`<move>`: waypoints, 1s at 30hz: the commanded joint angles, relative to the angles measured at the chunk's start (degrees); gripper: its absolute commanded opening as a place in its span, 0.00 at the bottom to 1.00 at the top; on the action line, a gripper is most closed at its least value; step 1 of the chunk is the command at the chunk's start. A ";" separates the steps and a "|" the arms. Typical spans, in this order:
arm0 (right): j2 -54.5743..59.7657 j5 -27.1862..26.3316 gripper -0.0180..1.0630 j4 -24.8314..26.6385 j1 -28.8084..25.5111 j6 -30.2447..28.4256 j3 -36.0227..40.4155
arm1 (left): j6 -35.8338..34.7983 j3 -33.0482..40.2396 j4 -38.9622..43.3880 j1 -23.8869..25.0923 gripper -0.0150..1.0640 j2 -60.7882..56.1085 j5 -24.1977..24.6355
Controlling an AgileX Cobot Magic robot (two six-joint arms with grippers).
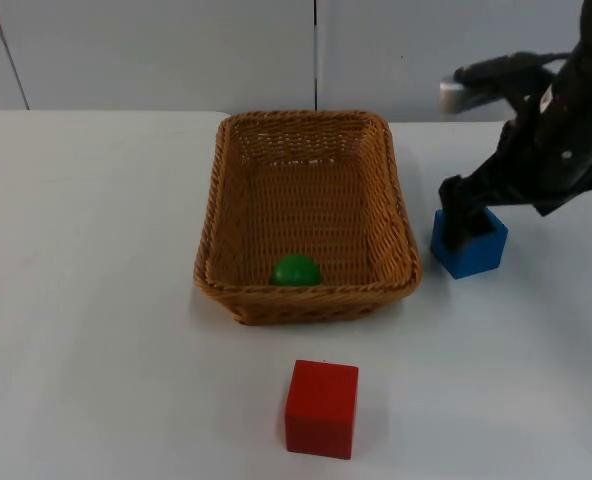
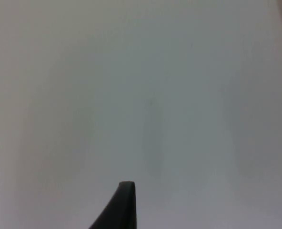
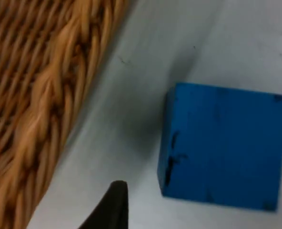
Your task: Place all geometric objects except the red cube into the basket.
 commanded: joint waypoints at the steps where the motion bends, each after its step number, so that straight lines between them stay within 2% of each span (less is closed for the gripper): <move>1: 1.66 -2.67 0.99 0.82 0.33 0.23 -0.68 | -0.53 0.29 -0.29 0.13 0.99 -0.26 -0.34; 8: 4.45 -5.77 0.97 1.30 0.33 0.23 -0.68 | -0.53 0.29 -0.28 0.13 0.99 -0.26 -0.44; 10: 5.09 -6.46 0.90 1.30 0.33 -0.23 -0.68 | -0.53 0.29 -0.28 0.13 0.99 -0.26 -0.44; 11: 5.40 -6.67 0.85 1.30 0.33 -0.23 -0.68 | -0.53 0.29 -0.28 0.13 0.99 -0.26 -0.44; 12: 5.40 -7.00 0.71 1.20 0.33 -0.23 -0.68 | -0.53 0.29 -0.28 0.13 0.99 -0.26 -0.44; 13: 5.40 -7.00 0.71 1.20 0.33 -0.23 -0.68 | -0.53 0.29 -0.28 0.13 0.99 -0.26 -0.44; 14: 5.40 -7.14 0.66 1.20 0.33 -0.23 -0.68 | -0.53 0.29 -0.28 0.13 0.99 -0.26 -0.44; 15: 5.03 -7.28 0.46 1.20 0.33 -0.23 -0.68 | -0.53 0.29 -0.28 0.13 0.99 -0.26 -0.44; 17: 3.73 -7.17 0.19 1.20 0.33 -0.23 -0.68 | -0.53 0.29 -0.28 0.13 0.99 -0.26 -0.44; 18: 3.73 -7.17 0.19 1.20 0.33 -0.23 -0.68 | -0.53 0.29 -0.28 0.13 0.99 -0.26 -0.44; 19: 2.84 -7.03 0.06 1.39 0.33 -0.23 -0.68 | -0.53 0.29 -0.28 0.13 0.99 -0.26 -0.44; 20: 1.61 -6.77 0.02 1.41 0.33 -0.23 -0.78 | -0.53 0.29 -0.17 0.13 0.99 -0.26 -0.44; 30: -15.98 2.87 0.02 0.82 0.33 -0.23 -0.78 | -0.53 0.29 -0.17 0.13 0.99 -0.26 -0.44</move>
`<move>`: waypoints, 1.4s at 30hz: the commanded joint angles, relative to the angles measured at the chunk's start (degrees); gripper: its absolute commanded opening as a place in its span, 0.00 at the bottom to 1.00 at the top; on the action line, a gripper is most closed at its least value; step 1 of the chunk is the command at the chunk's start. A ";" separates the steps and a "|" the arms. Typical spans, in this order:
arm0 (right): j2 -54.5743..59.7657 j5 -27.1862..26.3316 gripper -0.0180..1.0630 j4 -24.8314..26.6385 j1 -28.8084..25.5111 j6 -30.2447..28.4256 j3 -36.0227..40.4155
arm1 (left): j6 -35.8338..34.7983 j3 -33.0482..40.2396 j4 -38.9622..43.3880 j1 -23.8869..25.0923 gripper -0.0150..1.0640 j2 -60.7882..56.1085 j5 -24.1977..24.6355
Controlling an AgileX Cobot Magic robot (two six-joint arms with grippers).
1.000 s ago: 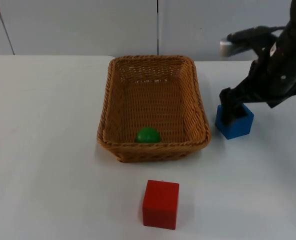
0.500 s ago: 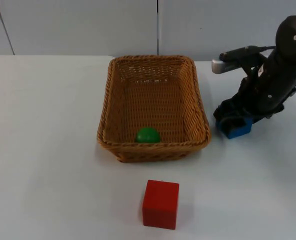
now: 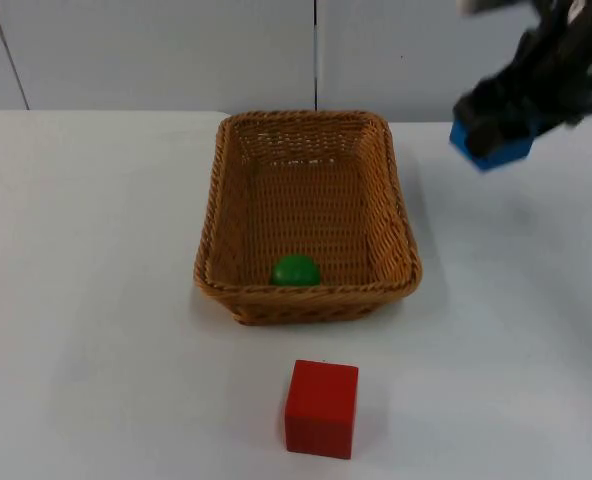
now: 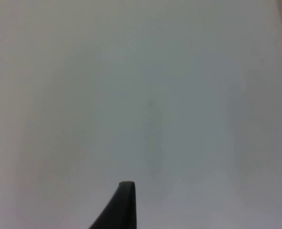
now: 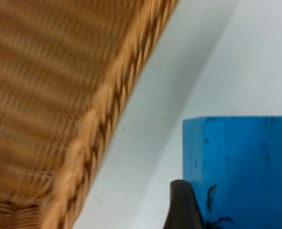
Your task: Place all geometric objects except the red cube into the basket.
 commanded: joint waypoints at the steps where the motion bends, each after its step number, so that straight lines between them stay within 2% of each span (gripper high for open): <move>1: -5.33 2.01 0.02 0.00 0.33 -0.23 -0.30 | -0.53 0.29 -0.17 0.13 0.99 -0.26 -0.44; 9: -9.33 1.61 0.02 0.00 0.33 -0.23 -0.30 | -0.53 0.29 -0.17 0.13 0.99 -0.26 -0.44; 16: -6.70 0.40 0.02 1.39 3.69 -4.40 -1.56 | -0.53 0.29 -0.64 0.13 0.99 -0.26 -0.44; 18: -2.77 3.00 0.02 1.67 6.52 -4.52 -6.43 | -0.53 0.29 -0.88 0.13 0.99 -0.26 -0.32; 19: -2.77 3.00 0.02 1.67 6.52 -4.52 -6.43 | -0.53 0.29 -0.88 0.13 0.99 -0.26 -0.32; 22: 4.01 7.13 0.02 1.67 8.75 -4.27 -14.42 | -0.53 0.29 -0.88 0.13 0.99 -0.26 -0.32; 25: 13.12 13.03 0.02 1.67 10.70 -3.72 -27.00 | -0.53 0.29 -1.90 0.13 0.99 -0.26 -0.31; 26: 13.12 13.03 0.02 1.67 10.70 -3.72 -27.00 | -0.53 0.29 -1.90 0.13 0.99 -0.26 -0.31; 28: 20.29 15.45 0.02 1.67 11.76 -2.98 -36.28 | -0.53 0.29 -2.01 0.13 0.99 -0.26 -0.31; 31: 27.43 16.53 0.03 2.05 12.44 -2.98 -45.36 | -0.53 0.29 -2.13 0.13 0.99 -0.26 -0.31; 34: 30.36 16.75 0.05 2.59 12.97 -2.58 -48.92 | -0.53 0.29 -2.13 0.13 0.99 -0.26 -0.19; 37: 34.54 16.44 0.14 4.95 12.97 -2.58 -52.35 | -0.53 0.29 -2.13 0.13 0.99 -0.26 -0.19; 42: 36.50 16.56 0.20 5.22 12.97 -2.13 -52.35 | -0.53 0.29 -2.13 0.13 0.99 -0.26 -0.32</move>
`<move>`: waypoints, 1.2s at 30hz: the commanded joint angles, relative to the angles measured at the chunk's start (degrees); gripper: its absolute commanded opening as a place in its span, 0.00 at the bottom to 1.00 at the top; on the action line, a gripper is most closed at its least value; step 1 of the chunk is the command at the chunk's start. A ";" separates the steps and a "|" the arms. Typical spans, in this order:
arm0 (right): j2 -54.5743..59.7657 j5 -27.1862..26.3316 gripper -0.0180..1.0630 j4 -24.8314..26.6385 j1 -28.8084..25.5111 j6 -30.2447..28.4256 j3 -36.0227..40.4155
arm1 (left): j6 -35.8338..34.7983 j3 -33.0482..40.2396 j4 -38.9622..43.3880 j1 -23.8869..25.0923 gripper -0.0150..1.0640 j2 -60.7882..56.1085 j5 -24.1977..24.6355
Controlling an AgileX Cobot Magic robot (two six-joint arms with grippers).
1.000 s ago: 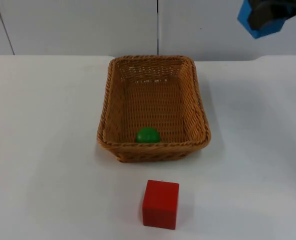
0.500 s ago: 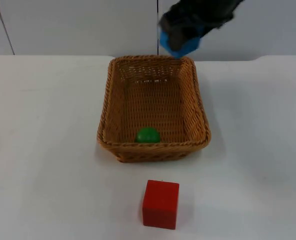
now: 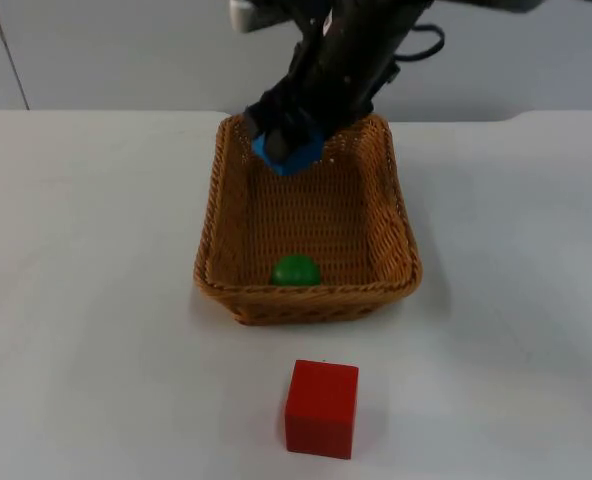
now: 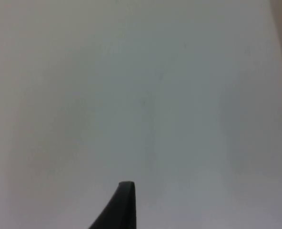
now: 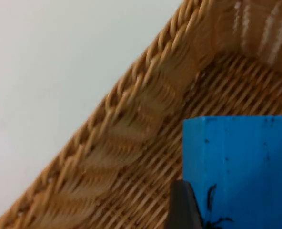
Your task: Place all geometric objects except the red cube into the basket.
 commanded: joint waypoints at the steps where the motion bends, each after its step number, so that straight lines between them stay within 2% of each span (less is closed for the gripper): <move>1: 0.78 0.39 0.22 0.54 0.37 0.66 -0.97 | -0.53 0.29 -0.82 0.13 0.99 -0.26 -0.32; 4: 2.01 1.45 0.35 0.42 0.37 0.91 -0.97 | -0.53 0.29 -0.82 0.13 0.99 -0.26 -0.32; 5: 2.01 1.45 0.35 0.42 0.37 0.91 -0.97 | -0.53 0.29 -0.82 0.13 0.99 -0.26 -0.32; 8: 2.01 1.70 0.56 0.31 0.37 2.00 -0.97 | -0.53 0.29 -0.82 0.13 0.99 -0.26 -0.32; 9: 2.01 1.70 0.56 0.31 0.37 2.00 -0.97 | -0.53 0.29 -0.82 0.13 0.99 -0.26 -0.32; 11: 1.90 1.85 0.68 0.31 0.37 2.00 -0.97 | -0.53 0.29 -0.82 0.13 0.99 -0.26 -0.32; 13: 1.08 2.67 0.74 0.42 0.37 2.16 -0.97 | -0.53 0.29 -0.82 0.13 0.99 -0.26 -0.32; 19: -3.43 4.42 0.74 0.42 0.37 2.16 -0.97 | -0.53 0.29 -0.82 0.13 0.99 -0.26 -0.43; 30: -23.45 13.45 0.74 0.42 0.37 2.16 -0.97 | -0.53 0.29 -1.07 0.13 0.99 -0.26 -0.45; 36: -29.78 16.75 0.74 0.16 0.37 2.16 -0.97 | -0.53 0.29 -1.07 0.13 0.99 -0.26 -0.45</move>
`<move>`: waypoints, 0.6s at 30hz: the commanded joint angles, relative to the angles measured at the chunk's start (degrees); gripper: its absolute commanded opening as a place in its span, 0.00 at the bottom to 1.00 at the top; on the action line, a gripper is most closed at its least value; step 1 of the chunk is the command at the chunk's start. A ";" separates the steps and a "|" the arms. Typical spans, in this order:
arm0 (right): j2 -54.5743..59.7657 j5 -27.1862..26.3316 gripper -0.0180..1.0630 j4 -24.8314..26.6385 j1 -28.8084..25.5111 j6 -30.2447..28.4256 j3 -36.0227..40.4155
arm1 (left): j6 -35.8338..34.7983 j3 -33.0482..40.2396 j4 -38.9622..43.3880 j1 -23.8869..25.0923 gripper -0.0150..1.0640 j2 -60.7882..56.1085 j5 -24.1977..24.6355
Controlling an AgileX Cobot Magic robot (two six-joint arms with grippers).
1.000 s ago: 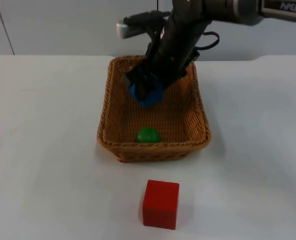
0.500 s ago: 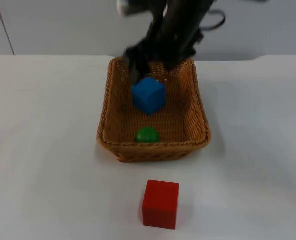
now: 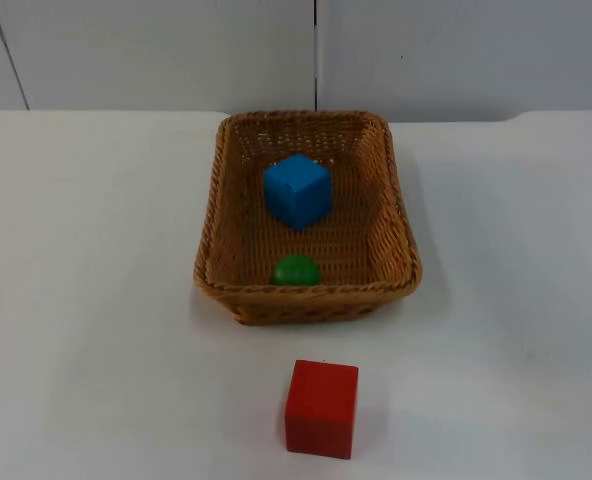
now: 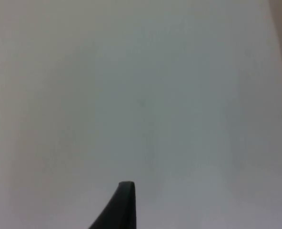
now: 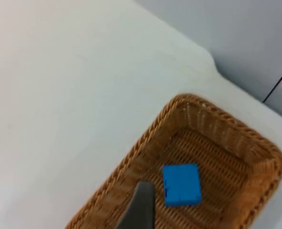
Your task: Place all geometric objects except the red cube into the basket.
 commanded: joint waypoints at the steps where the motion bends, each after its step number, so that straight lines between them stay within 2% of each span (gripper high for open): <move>1: -2.75 3.07 0.74 0.03 0.37 0.22 -0.74 | -0.53 0.29 -0.76 0.13 0.99 -0.76 -0.34; 5: -6.80 4.94 0.74 0.26 0.37 0.22 2.17 | 0.72 0.29 -0.66 0.13 0.99 -3.18 -0.34; 8: -13.75 -0.35 0.74 0.26 0.37 0.96 11.54 | 1.60 0.29 -0.55 0.13 0.99 -7.13 0.27; 9: -13.75 -0.35 0.74 0.26 0.37 0.96 11.54 | 1.60 0.29 -0.55 0.13 0.99 -7.13 0.27; 10: -17.77 -4.69 0.74 0.39 0.37 1.13 18.77 | 1.60 0.29 -0.55 0.13 0.99 -8.71 0.86; 13: -27.35 -14.84 0.74 2.24 0.37 1.13 34.24 | 1.60 0.29 -0.76 0.13 0.99 -14.12 3.08; 14: -27.35 -14.84 0.74 2.24 0.37 1.13 34.24 | 1.60 0.29 -0.76 0.13 0.99 -14.12 3.08; 18: -40.93 -25.46 0.74 3.12 0.37 1.13 53.81 | 1.60 0.29 -0.76 0.13 0.99 -22.16 6.92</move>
